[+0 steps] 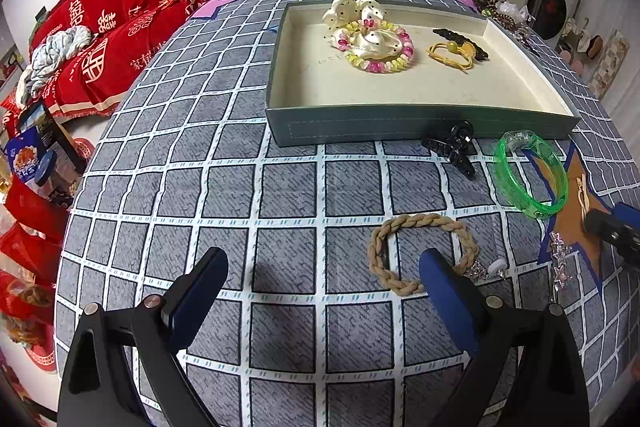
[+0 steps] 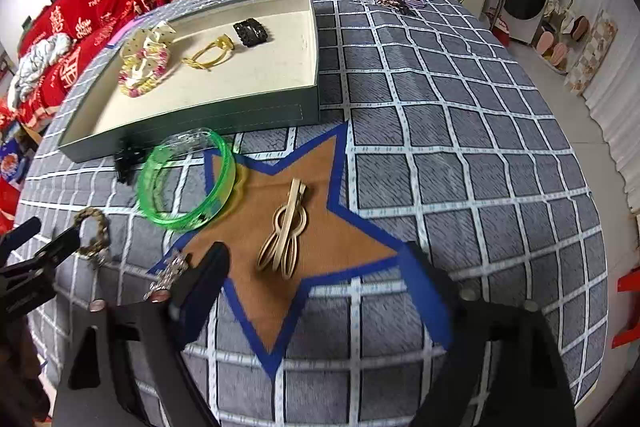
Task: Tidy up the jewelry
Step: 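Move both tools back toward the green bangle and star mat, then grasp the rope bracelet with the left tool while the right tool grasps the wooden hairpins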
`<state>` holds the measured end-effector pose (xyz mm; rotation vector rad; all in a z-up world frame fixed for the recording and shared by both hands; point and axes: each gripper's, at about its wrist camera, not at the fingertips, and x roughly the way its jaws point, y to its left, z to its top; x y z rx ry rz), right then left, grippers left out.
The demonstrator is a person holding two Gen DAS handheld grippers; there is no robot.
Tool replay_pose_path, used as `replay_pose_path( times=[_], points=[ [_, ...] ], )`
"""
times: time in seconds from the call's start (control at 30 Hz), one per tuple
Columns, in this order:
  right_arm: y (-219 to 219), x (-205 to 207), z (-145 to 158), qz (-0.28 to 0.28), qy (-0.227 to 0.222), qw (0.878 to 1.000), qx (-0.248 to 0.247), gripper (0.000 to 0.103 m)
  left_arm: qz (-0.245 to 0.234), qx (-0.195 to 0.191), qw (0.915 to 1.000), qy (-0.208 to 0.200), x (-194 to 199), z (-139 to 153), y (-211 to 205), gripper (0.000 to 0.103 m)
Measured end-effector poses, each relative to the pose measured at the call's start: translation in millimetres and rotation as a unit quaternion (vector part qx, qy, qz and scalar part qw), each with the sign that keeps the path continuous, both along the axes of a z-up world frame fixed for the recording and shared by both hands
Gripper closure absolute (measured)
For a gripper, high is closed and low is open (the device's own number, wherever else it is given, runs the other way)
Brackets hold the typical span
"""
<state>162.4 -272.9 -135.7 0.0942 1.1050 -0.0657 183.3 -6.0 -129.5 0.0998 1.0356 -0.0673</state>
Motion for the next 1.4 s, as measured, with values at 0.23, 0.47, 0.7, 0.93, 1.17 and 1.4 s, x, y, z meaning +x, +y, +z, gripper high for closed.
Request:
replay_pose_path(
  times=[0.23, 0.47, 0.7, 0.93, 1.17, 1.4],
  points=[
    [12, 15, -6, 0.005, -0.006, 0.999, -0.037, 0.028, -0.009, 0.002, 0.9999, 0.004, 5, -5, -10, 0.012],
    [21, 21, -3, 0.019, -0.012, 0.999, -0.036, 0.045, -0.044, -0.009, 0.9990, 0.005, 6, -3, -23, 0.031],
    [31, 20, -1, 0.034, -0.013, 0.999, -0.039, 0.074, -0.075, -0.022, 0.9969, 0.002, 2, -1, -28, 0.062],
    [22, 11, 2, 0.021, -0.017, 1.000, -0.016, 0.083, -0.083, -0.027, 0.9961, 0.002, -3, 0, -28, 0.089],
    [3, -9, 16, 0.013, -0.034, 0.998, 0.041, 0.083, -0.071, -0.062, 0.9954, -0.011, -11, 16, -16, 0.089],
    [-8, -28, 28, 0.002, -0.042, 0.996, 0.076, 0.083, -0.070, -0.086, 0.9935, -0.027, -19, 33, -7, 0.089]
  ],
)
